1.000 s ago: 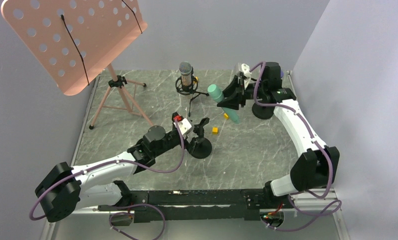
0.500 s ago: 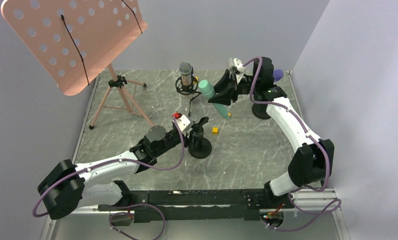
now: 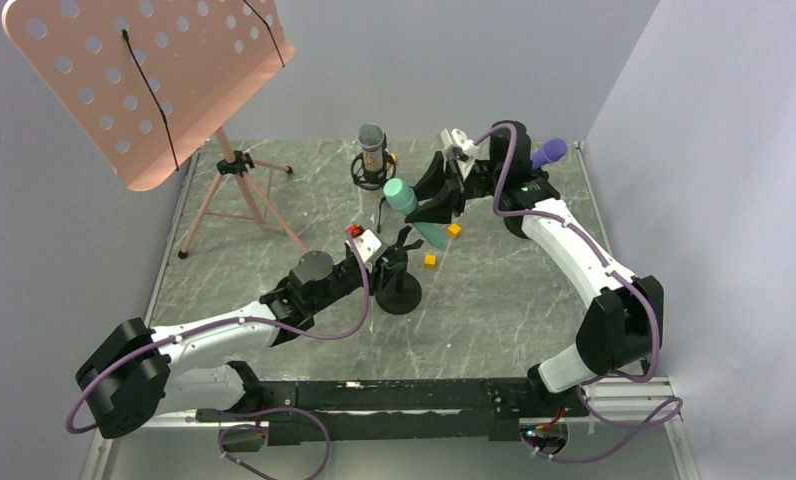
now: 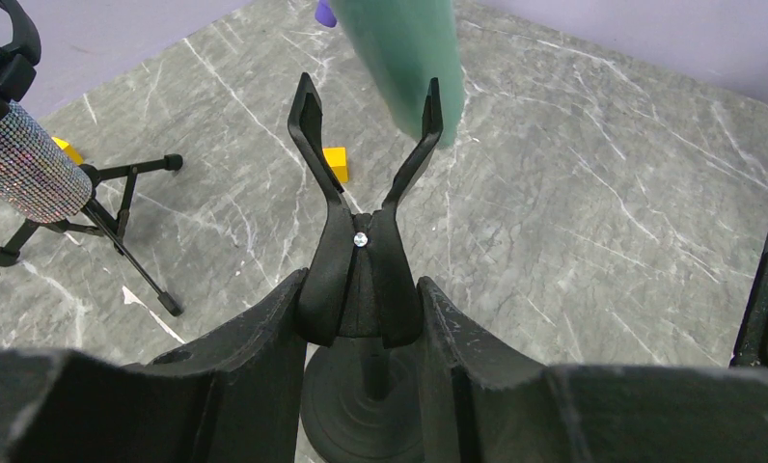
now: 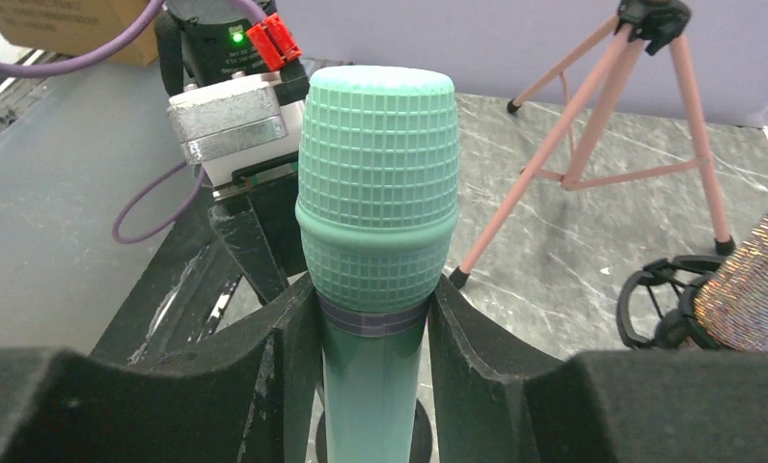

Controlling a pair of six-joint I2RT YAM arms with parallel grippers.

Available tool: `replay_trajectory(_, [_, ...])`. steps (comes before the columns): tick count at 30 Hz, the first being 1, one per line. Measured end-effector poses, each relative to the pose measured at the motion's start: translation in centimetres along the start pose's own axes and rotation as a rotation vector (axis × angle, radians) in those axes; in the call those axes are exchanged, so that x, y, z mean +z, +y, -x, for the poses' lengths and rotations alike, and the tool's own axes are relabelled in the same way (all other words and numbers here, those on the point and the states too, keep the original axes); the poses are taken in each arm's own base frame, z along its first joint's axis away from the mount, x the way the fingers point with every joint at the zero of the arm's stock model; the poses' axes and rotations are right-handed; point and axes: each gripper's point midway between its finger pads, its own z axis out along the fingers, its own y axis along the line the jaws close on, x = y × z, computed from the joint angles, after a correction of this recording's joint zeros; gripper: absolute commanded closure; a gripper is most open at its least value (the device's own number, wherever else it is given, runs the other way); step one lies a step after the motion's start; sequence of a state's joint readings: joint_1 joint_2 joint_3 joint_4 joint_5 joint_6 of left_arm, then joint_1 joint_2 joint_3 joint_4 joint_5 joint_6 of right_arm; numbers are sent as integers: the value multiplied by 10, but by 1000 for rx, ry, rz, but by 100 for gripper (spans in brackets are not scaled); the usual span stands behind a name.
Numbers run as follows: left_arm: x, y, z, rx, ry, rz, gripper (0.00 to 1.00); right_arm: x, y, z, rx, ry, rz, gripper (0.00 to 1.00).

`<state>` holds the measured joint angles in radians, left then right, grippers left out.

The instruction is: Attach the microphones to the stand

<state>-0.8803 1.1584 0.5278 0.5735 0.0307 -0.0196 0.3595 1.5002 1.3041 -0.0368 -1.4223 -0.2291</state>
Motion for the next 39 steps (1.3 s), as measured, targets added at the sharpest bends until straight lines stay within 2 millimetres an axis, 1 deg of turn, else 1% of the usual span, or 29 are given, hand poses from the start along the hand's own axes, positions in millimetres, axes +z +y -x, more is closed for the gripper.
replay_trajectory(4, [0, -1, 0, 0, 1, -7, 71, 13, 6, -13, 3, 16, 43, 95])
replay_trajectory(8, [0, -2, 0, 0, 1, -11, 71, 25, 4, -32, 14, 54, 85, 95])
replay_trajectory(11, [-1, -2, 0, 0, 2, -13, 71, 29, 8, -45, 16, 76, 115, 95])
replay_trajectory(14, [-1, -4, 0, 1, 2, -24, 71, 29, 15, -55, 8, 88, 135, 94])
replay_trajectory(21, [-1, -6, 1, 1, -1, -39, 72, 26, 19, -57, -40, 90, 146, 93])
replay_trajectory(31, [-1, -7, 1, 0, -3, -47, 72, 19, 17, -53, -10, 53, 151, 88])
replay_trajectory(39, [-2, -5, 0, -3, -6, -42, 73, 19, 12, -54, 18, 31, 161, 85])
